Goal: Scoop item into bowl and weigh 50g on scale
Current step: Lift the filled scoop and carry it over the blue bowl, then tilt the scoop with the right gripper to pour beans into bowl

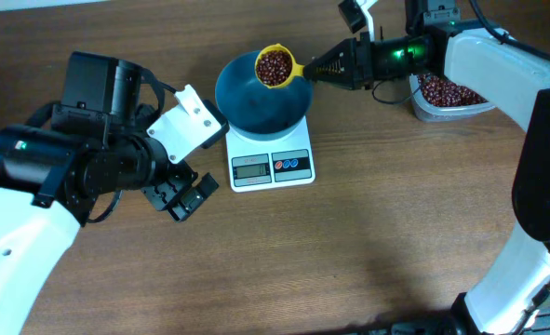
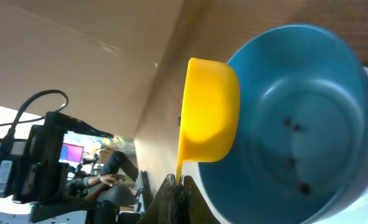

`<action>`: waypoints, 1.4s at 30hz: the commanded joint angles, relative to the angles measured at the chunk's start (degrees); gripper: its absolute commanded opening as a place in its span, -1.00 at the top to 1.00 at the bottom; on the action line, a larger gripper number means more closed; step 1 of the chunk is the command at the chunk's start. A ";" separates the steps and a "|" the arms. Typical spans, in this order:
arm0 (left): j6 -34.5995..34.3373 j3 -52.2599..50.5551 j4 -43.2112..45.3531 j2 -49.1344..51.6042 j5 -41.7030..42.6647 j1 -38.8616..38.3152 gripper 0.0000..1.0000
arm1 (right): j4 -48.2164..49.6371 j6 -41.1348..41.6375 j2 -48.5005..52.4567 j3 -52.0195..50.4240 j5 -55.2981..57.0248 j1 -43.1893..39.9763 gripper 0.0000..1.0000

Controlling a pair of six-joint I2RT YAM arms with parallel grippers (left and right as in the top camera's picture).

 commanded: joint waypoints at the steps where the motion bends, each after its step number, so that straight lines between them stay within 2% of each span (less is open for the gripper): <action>1: 0.72 0.90 0.07 -0.24 -0.17 -0.22 -0.98 | 0.42 -1.53 0.20 0.35 3.17 0.31 0.92; 5: 0.70 0.90 0.07 -0.24 -0.17 -0.22 -0.98 | 0.42 -3.43 0.20 0.35 2.67 0.31 0.92; 8: 0.72 0.90 0.07 -0.24 -0.17 -0.22 -0.98 | 0.42 -3.41 0.15 0.35 -3.19 0.31 0.92; 15: 0.72 0.90 0.07 -0.24 -0.17 -0.22 -0.97 | 0.44 -3.39 -0.90 0.37 -3.61 0.31 0.92; 25: 0.70 0.90 0.07 -0.24 -0.17 -0.22 -0.97 | 0.44 -5.07 -3.69 0.37 5.92 0.31 0.92; 37: 0.70 0.90 0.07 -0.24 -0.17 -0.22 -0.97 | 0.46 -5.84 -5.18 0.37 5.97 0.35 0.92; 42: 0.70 0.90 0.07 -0.24 -0.17 -0.22 -0.97 | 0.42 -5.84 -8.66 0.37 10.43 0.35 0.92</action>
